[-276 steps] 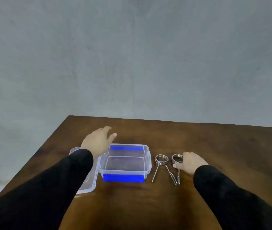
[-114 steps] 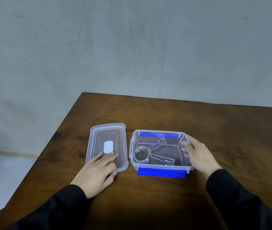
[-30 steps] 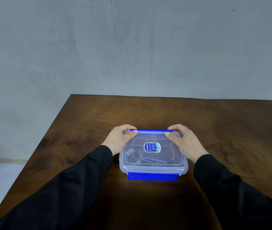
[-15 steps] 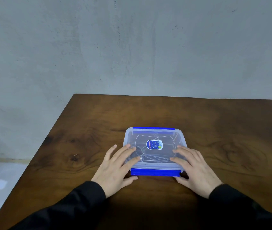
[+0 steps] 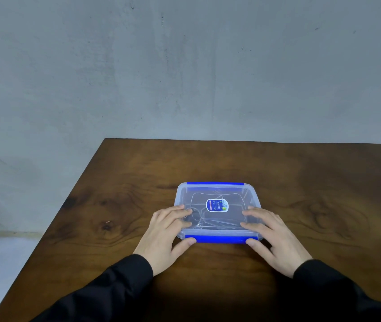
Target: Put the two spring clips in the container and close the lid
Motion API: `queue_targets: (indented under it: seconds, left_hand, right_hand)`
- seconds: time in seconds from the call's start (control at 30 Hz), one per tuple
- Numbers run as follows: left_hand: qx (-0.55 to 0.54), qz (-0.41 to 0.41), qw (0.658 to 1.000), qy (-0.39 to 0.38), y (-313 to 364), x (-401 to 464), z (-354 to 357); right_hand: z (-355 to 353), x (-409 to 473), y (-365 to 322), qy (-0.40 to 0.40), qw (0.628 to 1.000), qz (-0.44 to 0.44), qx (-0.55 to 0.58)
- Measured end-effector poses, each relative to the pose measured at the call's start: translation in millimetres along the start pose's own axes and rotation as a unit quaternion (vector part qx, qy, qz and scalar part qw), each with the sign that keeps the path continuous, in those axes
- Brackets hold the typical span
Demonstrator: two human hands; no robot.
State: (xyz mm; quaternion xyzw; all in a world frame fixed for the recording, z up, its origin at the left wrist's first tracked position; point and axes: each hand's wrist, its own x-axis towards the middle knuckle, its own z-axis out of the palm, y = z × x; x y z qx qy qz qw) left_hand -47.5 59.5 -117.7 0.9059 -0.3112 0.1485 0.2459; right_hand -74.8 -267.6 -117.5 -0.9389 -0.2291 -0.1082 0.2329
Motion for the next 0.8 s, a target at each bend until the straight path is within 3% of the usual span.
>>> queue_targets:
  seconds: [0.33,0.6,0.73,0.8]
  left_hand:
    - [0.018,-0.026,0.999,-0.002,7.3,2.0,2.5]
    - [0.033,-0.048,0.998,-0.014,10.5,0.6,3.7]
    - [-0.016,-0.070,0.997,0.005,15.7,2.1,-0.9]
    - [-0.079,-0.100,0.990,0.056,20.4,-1.0,-9.9]
  right_hand:
    - [6.6,1.8,-13.1,0.046,0.999,0.007,-0.023]
    - [4.2,1.6,-15.1,0.022,0.999,0.026,-0.019]
    - [-2.3,0.4,-18.2,-0.001,0.999,0.046,-0.002]
    - [-13.0,-0.5,-22.9,0.011,0.998,0.058,0.024]
